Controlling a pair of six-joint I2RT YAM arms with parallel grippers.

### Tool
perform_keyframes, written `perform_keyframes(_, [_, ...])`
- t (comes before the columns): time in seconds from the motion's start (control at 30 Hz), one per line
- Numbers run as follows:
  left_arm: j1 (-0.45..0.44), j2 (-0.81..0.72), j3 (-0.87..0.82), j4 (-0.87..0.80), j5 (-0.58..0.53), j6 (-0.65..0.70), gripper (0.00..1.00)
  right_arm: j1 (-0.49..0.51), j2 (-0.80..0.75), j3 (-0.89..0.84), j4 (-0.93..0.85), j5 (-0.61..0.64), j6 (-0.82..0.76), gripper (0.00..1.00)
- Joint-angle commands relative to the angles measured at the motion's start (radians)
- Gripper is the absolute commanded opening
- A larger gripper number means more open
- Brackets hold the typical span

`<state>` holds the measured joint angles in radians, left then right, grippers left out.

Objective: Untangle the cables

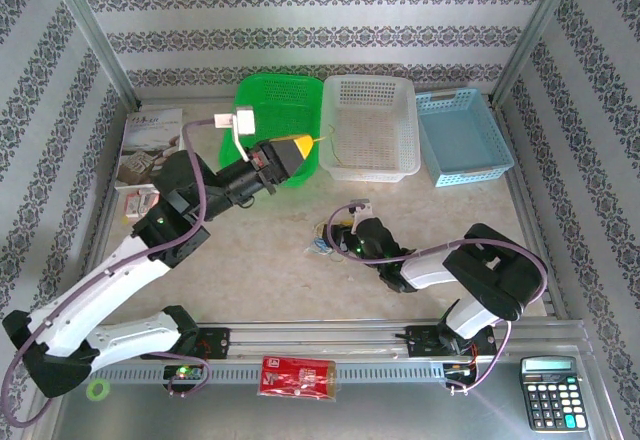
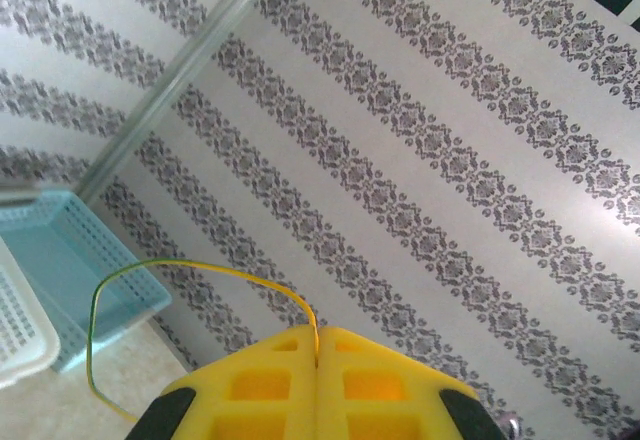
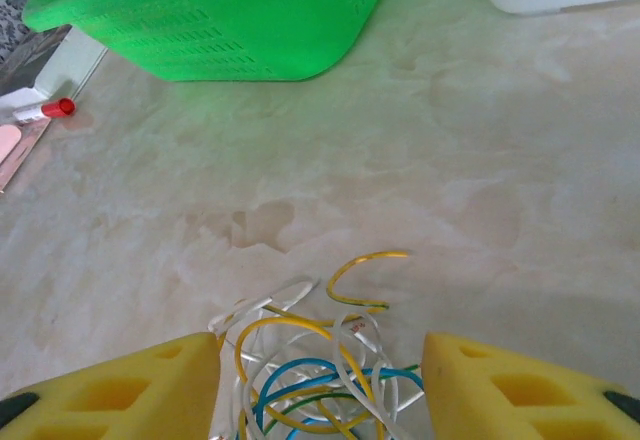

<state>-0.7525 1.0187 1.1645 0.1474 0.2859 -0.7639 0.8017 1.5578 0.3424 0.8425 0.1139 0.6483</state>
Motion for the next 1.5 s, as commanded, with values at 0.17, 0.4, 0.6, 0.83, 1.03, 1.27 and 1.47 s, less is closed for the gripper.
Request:
perform_keyframes(0.17, [0.072, 0.027, 0.135, -0.216, -0.143, 0.249, 0.0, 0.01, -0.2, -0.058, -0.083, -0.009, 0.047, 0.68])
perform_keyframes(0.4, [0.256, 0.134, 0.144, -0.228, -0.095, 0.249, 0.0, 0.0, -0.452, -0.044, -0.358, 0.014, 0.04, 0.72])
perform_keyframes(0.6, [0.395, 0.258, 0.122, -0.175, -0.03, 0.219, 0.0, -0.063, -0.65, -0.032, -0.592, -0.01, 0.069, 0.78])
perform_keyframes(0.83, [0.471, 0.451, 0.144, -0.139, -0.019, 0.306, 0.0, -0.114, -0.797, -0.022, -0.782, 0.022, 0.13, 0.98])
perform_keyframes(1.03, [0.498, 0.652, 0.238, -0.168, -0.025, 0.385, 0.0, -0.121, -0.869, -0.026, -0.827, 0.005, 0.126, 0.98])
perform_keyframes(1.27, [0.503, 0.852, 0.397, -0.244, -0.029, 0.437, 0.13, -0.129, -0.92, -0.072, -0.832, -0.023, 0.134, 0.98])
perform_keyframes(1.47, [0.503, 0.869, 0.447, -0.302, -0.025, 0.463, 0.6, -0.131, -0.922, -0.067, -0.832, -0.082, 0.104, 0.94])
